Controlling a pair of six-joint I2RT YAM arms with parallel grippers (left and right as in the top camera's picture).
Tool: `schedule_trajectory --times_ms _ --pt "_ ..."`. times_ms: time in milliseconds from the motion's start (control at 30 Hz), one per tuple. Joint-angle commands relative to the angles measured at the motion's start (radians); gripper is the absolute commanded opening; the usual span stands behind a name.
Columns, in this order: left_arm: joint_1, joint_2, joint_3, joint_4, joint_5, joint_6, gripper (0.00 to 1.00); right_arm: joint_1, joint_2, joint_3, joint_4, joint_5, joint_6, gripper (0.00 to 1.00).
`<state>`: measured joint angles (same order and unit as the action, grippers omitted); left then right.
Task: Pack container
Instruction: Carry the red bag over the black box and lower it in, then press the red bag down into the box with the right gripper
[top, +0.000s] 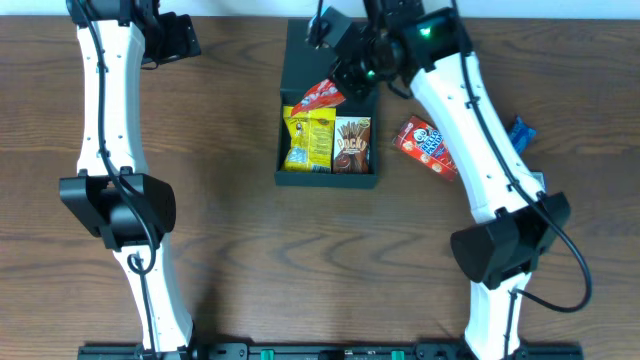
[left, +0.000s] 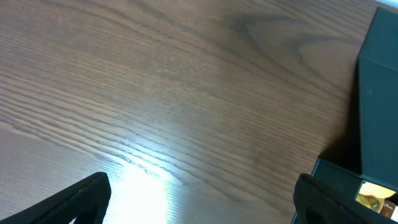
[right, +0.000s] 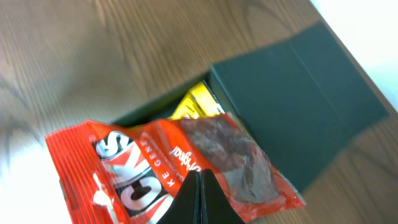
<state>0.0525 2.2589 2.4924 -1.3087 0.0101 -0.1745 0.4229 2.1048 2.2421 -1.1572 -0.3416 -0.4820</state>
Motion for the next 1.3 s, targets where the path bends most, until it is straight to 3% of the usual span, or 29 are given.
schedule_trajectory --times_ms 0,400,733,767,800,833,867,900,967,1000,1067,1100,1133,1167,1233,1267 --pt "0.001 0.013 -0.004 -0.003 -0.018 0.018 0.95 0.009 0.025 -0.084 0.065 -0.095 0.02 0.01" --pt "0.001 0.013 -0.004 -0.004 -0.017 0.018 0.95 0.068 0.025 -0.476 0.443 -0.073 0.163 0.01" --pt "0.0 0.013 -0.004 -0.003 -0.017 0.018 0.95 0.068 0.025 -0.603 0.48 0.013 0.175 0.02" --pt "0.0 0.013 -0.004 -0.003 -0.017 0.018 0.95 0.068 0.025 -0.603 0.477 0.013 0.175 0.24" --pt "0.0 0.013 -0.004 -0.003 -0.017 0.018 0.95 0.068 0.024 -0.603 0.475 0.013 0.175 0.37" --pt "0.0 0.013 -0.004 -0.003 -0.017 0.018 0.95 0.068 0.022 -0.602 0.47 0.013 0.177 0.7" --pt "0.0 0.013 -0.004 -0.003 -0.017 0.018 0.95 0.068 0.015 -0.598 0.465 0.013 0.203 0.92" --pt "0.0 0.013 -0.004 -0.003 -0.017 0.018 0.95 0.066 0.007 -0.593 0.463 0.013 0.23 0.93" --pt "0.0 0.013 -0.004 -0.003 -0.017 0.018 0.95 0.067 -0.018 -0.573 0.46 0.008 0.27 0.9" --pt "0.0 0.013 -0.004 -0.003 -0.016 0.018 0.95 0.067 -0.032 -0.56 0.458 0.006 0.275 0.83" --pt "0.0 0.013 -0.004 -0.003 -0.016 0.018 0.95 0.061 -0.099 -0.524 0.458 0.005 0.275 0.4" --pt "-0.001 0.013 -0.004 -0.003 -0.004 0.018 0.95 0.054 -0.13 -0.521 0.463 0.005 0.276 0.11" --pt "-0.001 0.013 -0.004 -0.003 0.021 0.018 0.96 0.047 -0.148 -0.522 0.465 0.006 0.275 0.01" --pt "-0.001 0.013 -0.004 -0.003 0.062 0.018 0.91 0.035 -0.154 -0.522 0.463 0.006 0.276 0.01" --pt "-0.004 0.02 -0.005 0.003 0.106 0.018 0.36 0.01 -0.135 -0.532 0.442 0.005 0.276 0.02" --pt "-0.007 0.028 -0.005 0.003 0.113 0.017 0.16 0.002 -0.117 -0.536 0.431 0.005 0.276 0.02"
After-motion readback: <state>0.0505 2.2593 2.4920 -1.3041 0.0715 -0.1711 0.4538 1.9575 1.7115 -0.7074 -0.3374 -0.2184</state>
